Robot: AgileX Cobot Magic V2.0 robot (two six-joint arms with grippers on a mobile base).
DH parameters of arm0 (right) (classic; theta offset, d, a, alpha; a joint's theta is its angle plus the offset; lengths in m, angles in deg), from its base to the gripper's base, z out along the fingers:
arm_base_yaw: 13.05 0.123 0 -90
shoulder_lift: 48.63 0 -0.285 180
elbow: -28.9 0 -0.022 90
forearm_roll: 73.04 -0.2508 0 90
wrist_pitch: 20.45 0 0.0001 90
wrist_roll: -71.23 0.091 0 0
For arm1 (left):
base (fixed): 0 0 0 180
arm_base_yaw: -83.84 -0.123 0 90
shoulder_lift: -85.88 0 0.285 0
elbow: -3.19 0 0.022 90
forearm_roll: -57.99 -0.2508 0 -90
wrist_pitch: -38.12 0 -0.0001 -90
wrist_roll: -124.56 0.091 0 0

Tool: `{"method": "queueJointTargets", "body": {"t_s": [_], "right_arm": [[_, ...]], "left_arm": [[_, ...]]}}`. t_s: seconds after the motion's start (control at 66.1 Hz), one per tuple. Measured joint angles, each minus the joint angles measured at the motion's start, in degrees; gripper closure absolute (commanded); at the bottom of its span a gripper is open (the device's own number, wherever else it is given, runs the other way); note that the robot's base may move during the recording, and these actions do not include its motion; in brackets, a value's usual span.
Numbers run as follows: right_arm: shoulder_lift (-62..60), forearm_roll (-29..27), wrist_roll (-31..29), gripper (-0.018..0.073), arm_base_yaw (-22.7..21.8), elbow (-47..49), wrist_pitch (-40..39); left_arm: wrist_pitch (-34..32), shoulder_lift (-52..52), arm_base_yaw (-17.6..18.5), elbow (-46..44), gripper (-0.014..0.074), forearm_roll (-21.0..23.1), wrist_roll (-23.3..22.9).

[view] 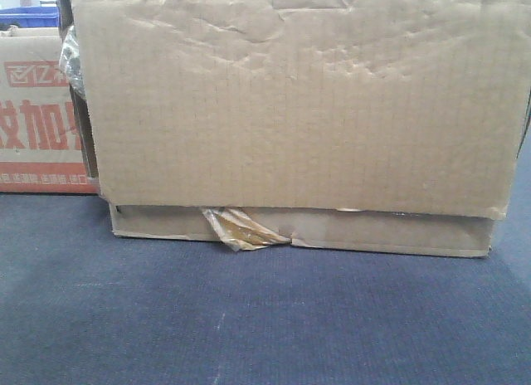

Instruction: Stack two boxes on right shelf middle

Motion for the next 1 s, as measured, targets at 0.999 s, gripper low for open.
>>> {"method": "queueJointTargets", "body": {"t_s": [0.999], "right_arm": [[2.39, 0.0, 0.0, 0.0721, 0.0, 25.56, -1.77]], "left_arm": [[-2.6, 1.47, 0.0, -17.37, 0.0678, 1.95, 0.0]]}}
